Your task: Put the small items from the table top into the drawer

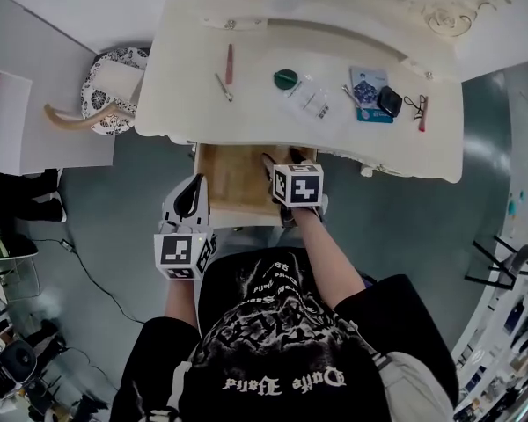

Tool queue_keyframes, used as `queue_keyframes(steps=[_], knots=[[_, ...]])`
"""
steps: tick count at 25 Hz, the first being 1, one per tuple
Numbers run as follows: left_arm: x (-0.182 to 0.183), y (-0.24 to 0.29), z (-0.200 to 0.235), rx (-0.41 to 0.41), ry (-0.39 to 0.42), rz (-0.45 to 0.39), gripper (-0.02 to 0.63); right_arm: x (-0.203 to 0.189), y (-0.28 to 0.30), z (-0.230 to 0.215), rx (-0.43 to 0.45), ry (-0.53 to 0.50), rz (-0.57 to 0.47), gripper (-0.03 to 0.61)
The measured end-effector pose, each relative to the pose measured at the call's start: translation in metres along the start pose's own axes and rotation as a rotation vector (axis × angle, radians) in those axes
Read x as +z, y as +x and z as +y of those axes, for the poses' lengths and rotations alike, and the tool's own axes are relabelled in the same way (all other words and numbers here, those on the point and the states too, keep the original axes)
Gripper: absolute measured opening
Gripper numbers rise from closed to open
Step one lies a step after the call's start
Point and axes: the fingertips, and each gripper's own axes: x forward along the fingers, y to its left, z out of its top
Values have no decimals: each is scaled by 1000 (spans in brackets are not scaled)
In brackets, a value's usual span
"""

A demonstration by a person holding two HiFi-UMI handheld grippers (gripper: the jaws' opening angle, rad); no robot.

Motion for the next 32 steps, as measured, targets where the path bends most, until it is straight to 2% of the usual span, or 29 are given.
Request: queue_keyframes(steps=[3,8,11,20,26,32], knots=[[4,3,-4,-13,-4,-11,15,11,-15,5,25,-34,-43,301],[10,7,-11,-33,-10,-34,15,25,-35,10,86,-43,-53,301],[15,9,-16,-44,-15,-48,15,35,-49,10,84,-97,-80,301],[25,18,-33,-63,-11,-73,15,66,-99,6,108,-151,-230,296],[38,26,-49,-84,-4,-102,15,85,-129,-2,92,-199,-322,241],[47,31,-62,-93,-9,-124,15,97,-150,-6,86,-249,-389,147]])
